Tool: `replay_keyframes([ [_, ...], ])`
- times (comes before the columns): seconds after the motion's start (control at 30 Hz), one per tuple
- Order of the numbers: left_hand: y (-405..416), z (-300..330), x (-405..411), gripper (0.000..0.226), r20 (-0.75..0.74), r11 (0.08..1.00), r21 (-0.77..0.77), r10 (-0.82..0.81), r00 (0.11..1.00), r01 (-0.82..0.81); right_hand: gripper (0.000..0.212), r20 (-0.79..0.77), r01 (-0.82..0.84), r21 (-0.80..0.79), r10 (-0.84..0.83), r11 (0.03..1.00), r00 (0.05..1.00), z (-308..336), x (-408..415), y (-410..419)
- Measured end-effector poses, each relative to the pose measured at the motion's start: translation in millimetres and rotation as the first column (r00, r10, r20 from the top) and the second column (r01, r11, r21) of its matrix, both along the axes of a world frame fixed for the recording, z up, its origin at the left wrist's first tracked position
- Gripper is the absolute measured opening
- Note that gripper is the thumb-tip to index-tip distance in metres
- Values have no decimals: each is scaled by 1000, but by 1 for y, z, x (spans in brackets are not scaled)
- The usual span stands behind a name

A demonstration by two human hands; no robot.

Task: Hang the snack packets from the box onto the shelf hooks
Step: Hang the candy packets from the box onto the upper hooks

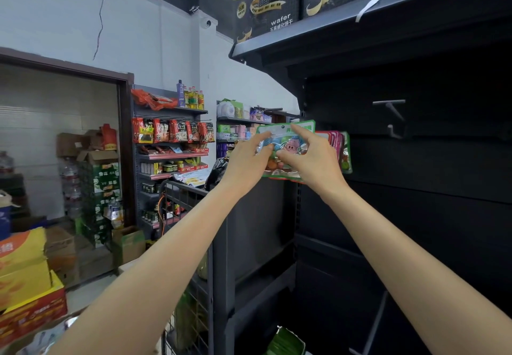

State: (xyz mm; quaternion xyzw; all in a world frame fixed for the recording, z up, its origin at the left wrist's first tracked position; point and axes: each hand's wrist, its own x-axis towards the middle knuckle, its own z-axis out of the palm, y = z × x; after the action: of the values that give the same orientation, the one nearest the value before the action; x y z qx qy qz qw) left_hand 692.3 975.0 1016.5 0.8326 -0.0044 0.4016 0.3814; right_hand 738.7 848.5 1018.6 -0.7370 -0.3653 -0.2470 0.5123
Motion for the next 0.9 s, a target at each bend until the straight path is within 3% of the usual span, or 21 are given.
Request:
replay_keyframes([
  [0.47,-2,4,11,38,-68,997,70,50,996,-45,71,-2,80,-125,-81,989,997,3,7,-4],
  [0.6,-1,-3,33,51,-179,990,142,49,983,-23,72,111,326,-255,-308,910,945,-16,21,-6],
  [0.7,-5,-6,46,65,-258,984,175,66,964,-20,76,332,563,-291,-471,774,818,-28,31,-7],
  [0.8,-10,-4,54,67,-244,976,212,106,964,-54,75,468,638,-246,-487,729,737,-29,39,-6],
  [0.9,-12,-3,62,66,-225,962,254,157,962,-98,75,495,666,-303,-484,682,721,-25,48,-5],
])
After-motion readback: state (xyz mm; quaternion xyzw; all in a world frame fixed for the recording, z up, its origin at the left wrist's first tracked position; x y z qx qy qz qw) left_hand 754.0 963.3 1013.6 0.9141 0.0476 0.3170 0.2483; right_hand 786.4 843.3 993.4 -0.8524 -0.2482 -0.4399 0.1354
